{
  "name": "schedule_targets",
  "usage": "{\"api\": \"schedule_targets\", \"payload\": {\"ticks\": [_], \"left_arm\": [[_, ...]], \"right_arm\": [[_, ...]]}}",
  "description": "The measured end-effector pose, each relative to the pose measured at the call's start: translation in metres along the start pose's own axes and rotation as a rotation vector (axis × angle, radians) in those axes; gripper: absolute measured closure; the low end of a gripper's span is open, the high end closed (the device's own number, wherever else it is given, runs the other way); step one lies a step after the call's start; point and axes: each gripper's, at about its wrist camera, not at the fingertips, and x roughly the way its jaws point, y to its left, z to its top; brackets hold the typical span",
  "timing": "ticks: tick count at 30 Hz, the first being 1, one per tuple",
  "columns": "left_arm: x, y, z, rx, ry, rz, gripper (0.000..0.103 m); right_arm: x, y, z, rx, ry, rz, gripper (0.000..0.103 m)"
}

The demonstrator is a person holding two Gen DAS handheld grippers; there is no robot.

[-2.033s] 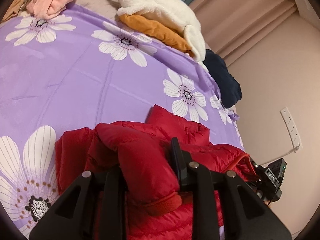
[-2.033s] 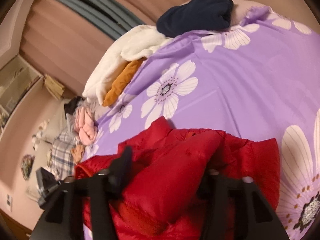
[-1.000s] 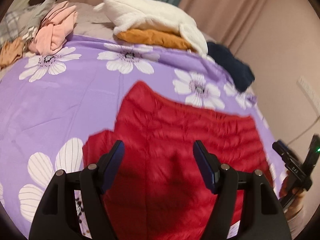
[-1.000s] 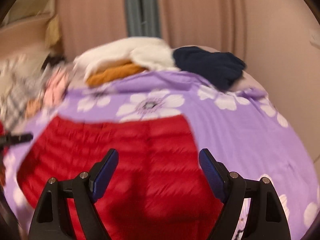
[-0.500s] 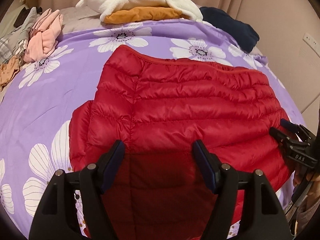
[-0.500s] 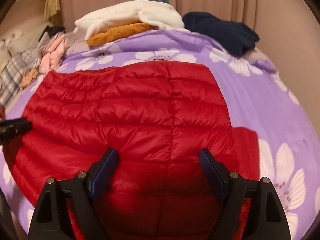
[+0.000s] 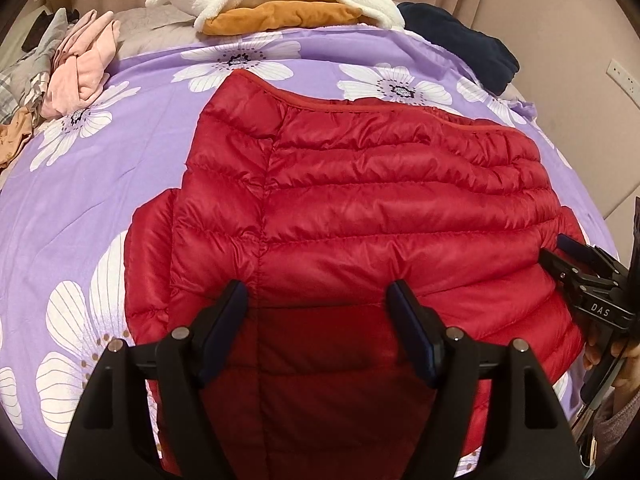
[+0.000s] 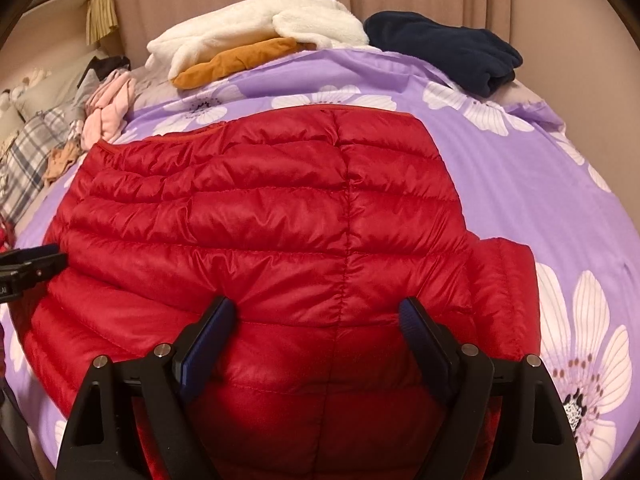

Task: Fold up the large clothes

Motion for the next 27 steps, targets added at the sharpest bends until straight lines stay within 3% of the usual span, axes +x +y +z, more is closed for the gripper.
{"api": "schedule_targets", "payload": {"ticks": [21,25,27], "left_arm": [[0.007,-0.005,-0.007,0.007,-0.038,0.042,0.022],[-0.006,-0.005,-0.007,-0.044,-0.042,0.048,0.023],[-0.018,-0.007,-0.009,-0.057,-0.066,0.043,0.023]], "right_arm": [[0.004,0.001,0.0,0.039,0.016,-0.038,0.016],[-0.005,0.003,0.006,0.064,0.032,-0.059,0.016],[-0.018,0.005,0.007,0.071,-0.01,-0.041,0.016]]}}
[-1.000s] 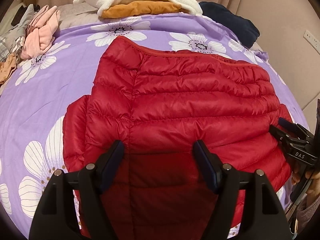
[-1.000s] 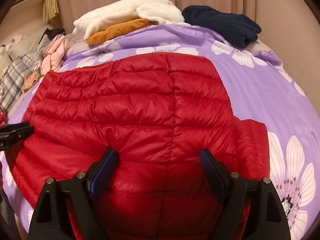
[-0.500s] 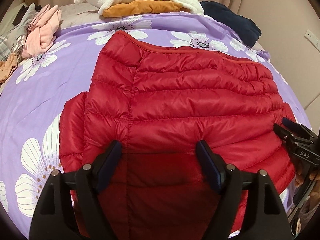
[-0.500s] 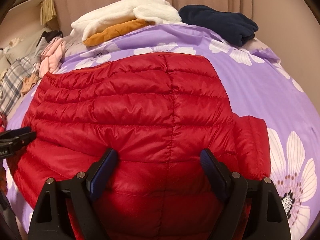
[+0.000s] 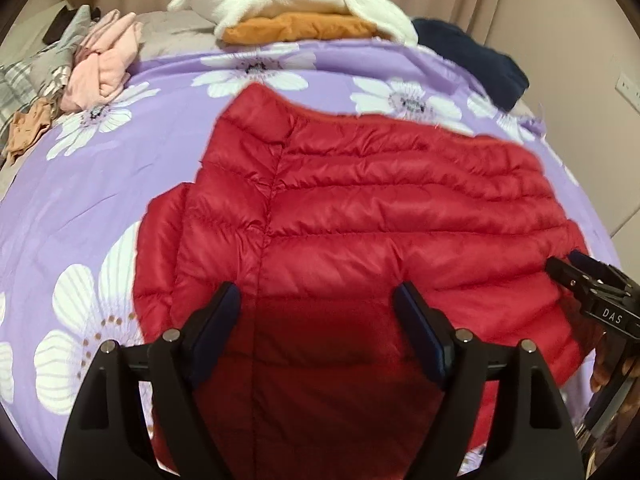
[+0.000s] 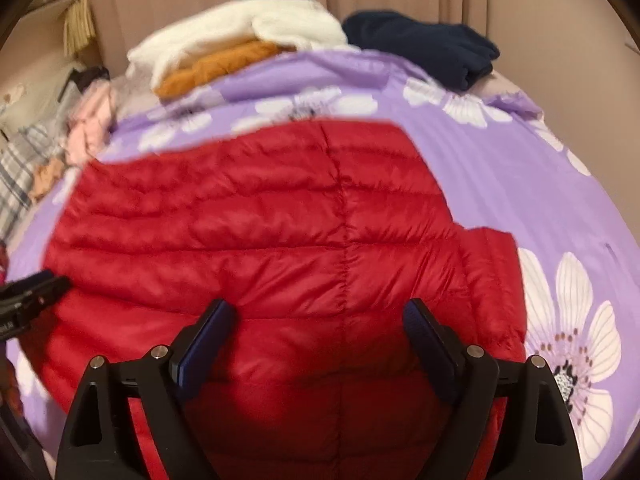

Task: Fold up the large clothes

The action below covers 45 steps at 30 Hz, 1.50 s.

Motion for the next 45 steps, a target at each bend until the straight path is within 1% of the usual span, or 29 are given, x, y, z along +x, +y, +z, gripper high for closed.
{"api": "schedule_targets", "payload": {"ticks": [3,5,7,8,10,12,15,19,22,33,40,43,45], "left_arm": [[-0.021,-0.006,-0.002,0.001,-0.046,-0.03,0.023],[-0.032,-0.014,-0.002,0.017,-0.075,-0.05,0.022],[-0.036,-0.023,-0.005,0.038,-0.085,-0.067,0.023],[-0.035,-0.028,-0.007,0.055,-0.081,-0.074,0.022],[-0.024,-0.04,-0.015,0.101,-0.05,-0.062,0.023],[-0.015,-0.045,-0.023,0.121,-0.024,-0.047,0.023],[-0.002,-0.042,-0.031,0.136,0.003,-0.037,0.019],[0.008,-0.04,-0.034,0.15,0.018,-0.032,0.015],[0.013,-0.039,-0.038,0.144,0.013,-0.039,0.013],[0.012,-0.039,-0.041,0.145,0.011,-0.045,0.012],[-0.006,-0.031,-0.039,0.1,-0.001,-0.036,0.012],[-0.015,-0.023,-0.043,0.085,-0.012,-0.01,0.012],[-0.019,-0.017,-0.044,0.068,-0.016,-0.008,0.012]], "right_arm": [[-0.019,0.007,-0.001,-0.03,-0.061,0.011,0.015],[-0.027,0.014,-0.001,-0.055,-0.082,0.019,0.016],[-0.031,0.019,-0.002,-0.071,-0.09,0.048,0.015],[-0.03,0.021,-0.002,-0.075,-0.088,0.062,0.015],[-0.024,0.026,-0.005,-0.087,-0.068,0.076,0.015],[-0.014,0.03,-0.012,-0.099,-0.03,0.071,0.015],[-0.002,0.034,-0.022,-0.112,0.007,0.056,0.015],[0.009,0.04,-0.028,-0.141,0.021,0.021,0.013],[0.012,0.043,-0.031,-0.147,0.021,0.006,0.011],[0.012,0.042,-0.034,-0.135,0.016,0.012,0.01],[-0.001,0.038,-0.03,-0.109,0.017,0.032,0.01],[-0.01,0.037,-0.031,-0.105,-0.001,0.028,0.01],[-0.017,0.036,-0.031,-0.113,-0.019,0.018,0.01]]}}
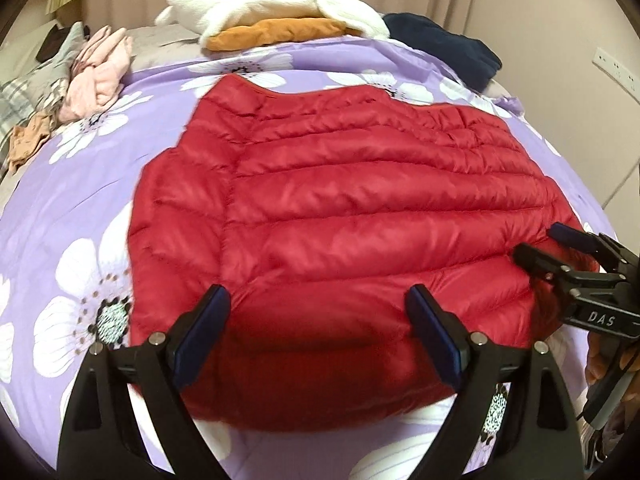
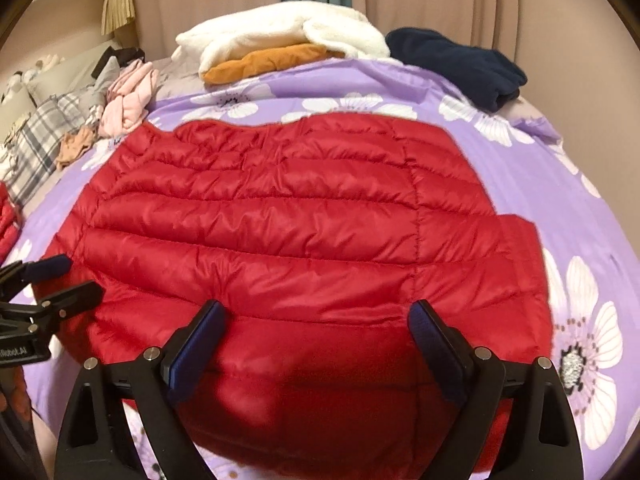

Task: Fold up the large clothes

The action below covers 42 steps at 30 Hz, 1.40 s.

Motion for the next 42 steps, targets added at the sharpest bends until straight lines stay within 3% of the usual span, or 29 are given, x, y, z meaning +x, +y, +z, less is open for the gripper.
{"api": "schedule_targets", "payload": {"ticks": [8,14,23,33,42], "left_arm": [[-0.007,0.011,-0.01,-0.037,0.0,0.025,0.012],[-0.002,0.008,-0.014,-0.03,0.017,0.03,0.012],[-0.01,0.016,-0.018,-0.08,0.021,-0.002,0.012],[-0.044,0.041,-0.027,-0.228,-0.011,-0.069,0.012],[-0.058,0.082,-0.034,-0.439,-0.024,-0.142,0.012]], "right_arm": [[-0.015,-0.019,0.0,0.031,-0.055,-0.046,0.01],[0.003,-0.029,-0.011,0.072,0.027,-0.072,0.01],[0.004,-0.025,-0.015,0.075,0.034,-0.074,0.01],[-0.009,-0.028,-0.014,0.098,0.022,-0.075,0.01],[-0.027,-0.027,-0.002,0.128,-0.037,-0.036,0.01]]}}
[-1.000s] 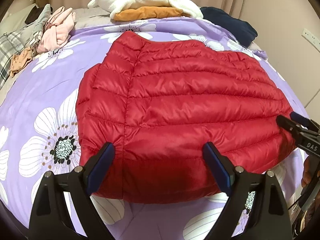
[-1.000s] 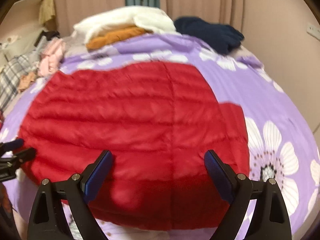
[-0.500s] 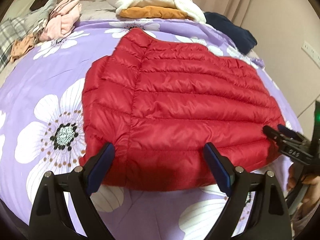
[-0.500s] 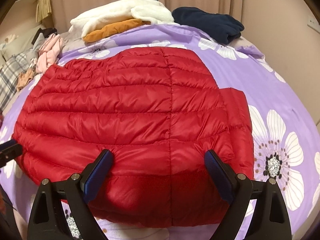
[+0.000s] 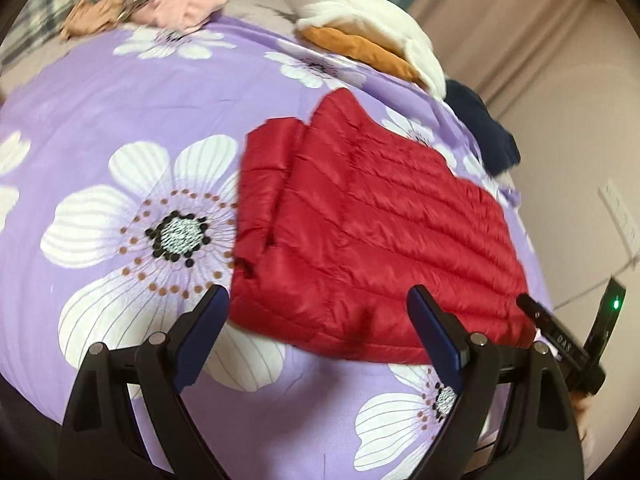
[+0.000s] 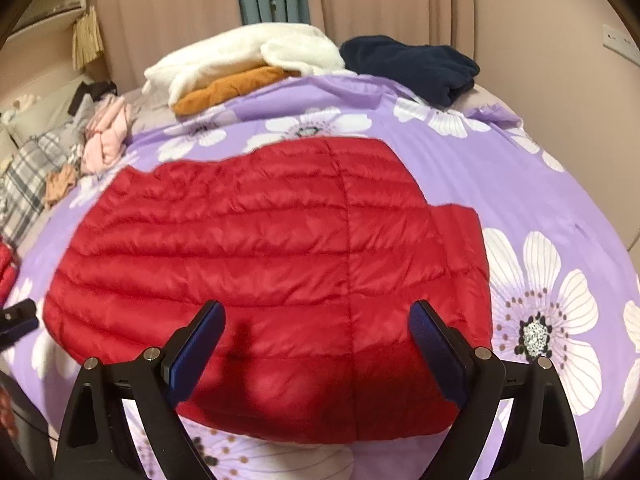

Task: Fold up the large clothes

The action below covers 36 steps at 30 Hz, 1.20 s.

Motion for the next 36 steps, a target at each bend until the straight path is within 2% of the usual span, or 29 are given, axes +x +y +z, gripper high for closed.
{"api": "schedule_targets", "payload": {"ticks": [5,11,23,36], "left_arm": [[-0.001,0.023,0.002,-0.141,0.027,-0.086,0.012],[-0.001,0.035,-0.001,-0.198,0.039,-0.113,0.012],[0.006,0.045,-0.005,-0.269,0.08,-0.219,0.012],[0.016,0.056,0.0,-0.309,0.093,-0.227,0.012]], "right_arm": [[-0.003,0.01,0.004,-0.011,-0.006,0.035,0.01],[0.0,0.024,0.006,-0.041,0.005,0.058,0.01],[0.003,0.04,0.007,-0.063,0.02,0.083,0.01],[0.008,0.052,0.011,-0.076,0.027,0.108,0.01]]}}
